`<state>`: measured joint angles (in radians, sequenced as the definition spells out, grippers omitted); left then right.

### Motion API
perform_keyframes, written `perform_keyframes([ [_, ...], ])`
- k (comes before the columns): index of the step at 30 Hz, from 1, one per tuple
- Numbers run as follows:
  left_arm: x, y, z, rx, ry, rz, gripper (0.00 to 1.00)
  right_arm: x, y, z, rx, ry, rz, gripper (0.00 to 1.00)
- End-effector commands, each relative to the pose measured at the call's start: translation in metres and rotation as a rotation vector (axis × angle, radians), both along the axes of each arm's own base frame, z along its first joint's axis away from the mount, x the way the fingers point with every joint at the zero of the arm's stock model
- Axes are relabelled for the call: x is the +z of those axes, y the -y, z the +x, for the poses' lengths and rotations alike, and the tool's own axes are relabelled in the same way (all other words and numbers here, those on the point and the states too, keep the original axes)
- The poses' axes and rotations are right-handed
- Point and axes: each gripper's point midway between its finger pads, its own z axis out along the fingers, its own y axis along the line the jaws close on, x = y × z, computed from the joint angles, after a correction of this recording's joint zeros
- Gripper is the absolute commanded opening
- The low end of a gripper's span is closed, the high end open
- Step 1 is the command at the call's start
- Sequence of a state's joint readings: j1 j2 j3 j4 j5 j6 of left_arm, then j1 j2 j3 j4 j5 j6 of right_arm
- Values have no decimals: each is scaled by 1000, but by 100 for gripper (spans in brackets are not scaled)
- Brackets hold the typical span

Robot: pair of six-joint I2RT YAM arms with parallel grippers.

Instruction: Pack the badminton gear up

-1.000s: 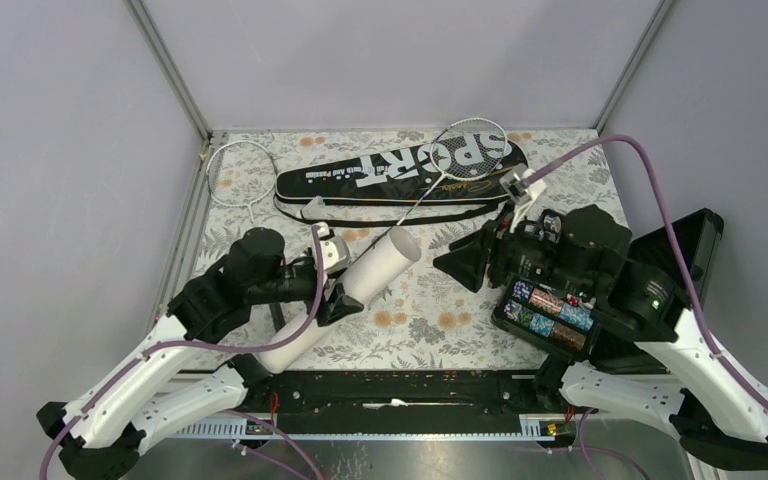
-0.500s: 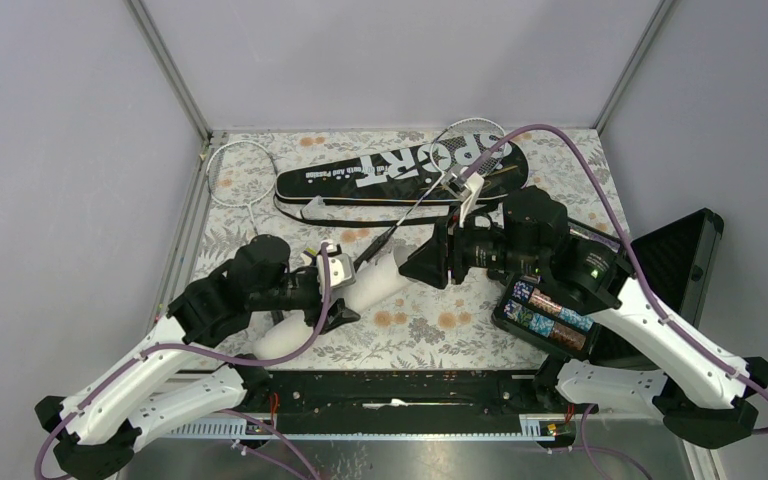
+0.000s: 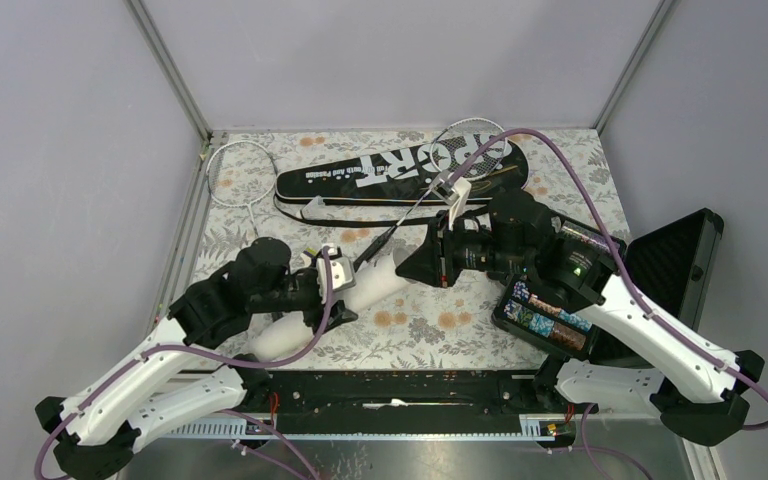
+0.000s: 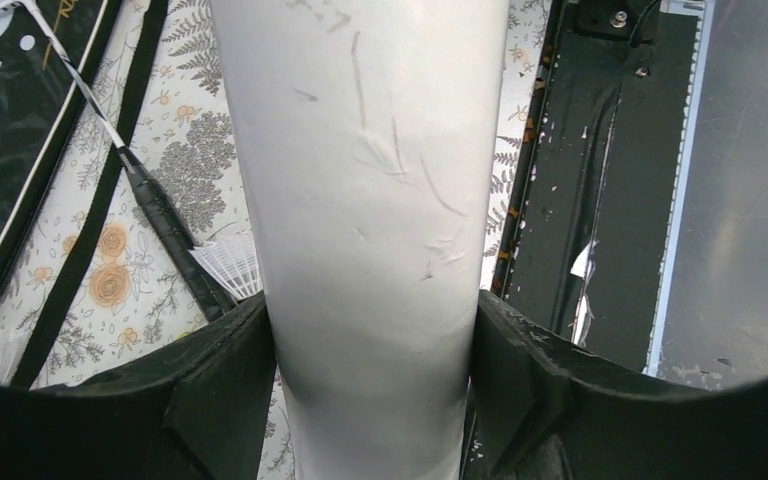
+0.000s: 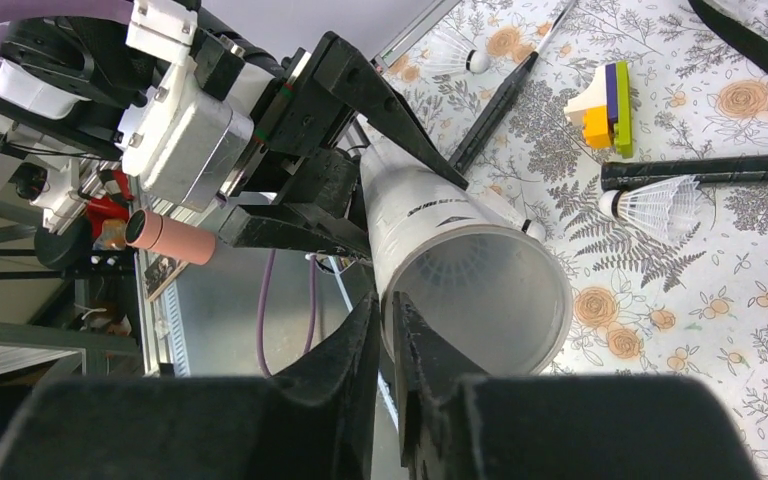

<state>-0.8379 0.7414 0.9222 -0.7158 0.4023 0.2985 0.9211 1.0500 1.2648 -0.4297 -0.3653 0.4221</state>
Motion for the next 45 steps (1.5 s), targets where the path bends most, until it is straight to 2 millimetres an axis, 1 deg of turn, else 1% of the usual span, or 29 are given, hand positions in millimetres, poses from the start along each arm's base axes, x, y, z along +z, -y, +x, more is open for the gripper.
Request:
perform_keyframes([
  [1,13,-2,9,27,93,-31,29,17,-1,-4,20,35,58,12],
  [3,13,-6,13,50,109,-28,29,22,2,-5,16,49,69,2],
  [4,13,-7,13,57,119,-29,28,24,5,-5,11,59,76,0],
  [7,14,-10,15,68,144,-33,27,33,14,-6,-9,94,98,0],
  [11,11,-14,20,98,169,-32,27,35,23,-4,-41,115,106,0],
  [14,9,-17,24,122,180,-24,27,30,28,-3,-60,113,103,0],
  [16,7,-22,30,164,192,-10,27,21,32,2,-97,111,80,0],
  [19,8,-32,41,241,231,-1,27,-5,41,16,-182,100,-3,0],
  [22,16,-44,57,350,298,-16,27,-39,48,28,-260,52,-107,0],
  [27,43,-76,85,583,464,-79,27,-112,57,44,-394,-70,-255,0],
  [28,45,-82,88,616,493,-87,27,-125,57,47,-414,-91,-277,0],
  [30,54,-94,92,682,549,-122,27,-153,55,49,-424,-134,-328,0],
  [32,61,-102,93,728,573,-152,27,-180,54,53,-470,-196,-381,0],
  [35,62,-109,92,760,582,-167,28,-219,50,58,-507,-267,-448,1],
  [37,59,-112,91,767,582,-172,28,-237,46,62,-530,-296,-472,4],
  [39,56,-114,89,775,576,-187,28,-253,44,67,-553,-316,-496,5],
  [43,58,-119,87,794,588,-216,28,-272,43,77,-616,-329,-517,3],
  [45,60,-123,86,807,592,-223,29,-277,42,78,-622,-339,-526,5],
])
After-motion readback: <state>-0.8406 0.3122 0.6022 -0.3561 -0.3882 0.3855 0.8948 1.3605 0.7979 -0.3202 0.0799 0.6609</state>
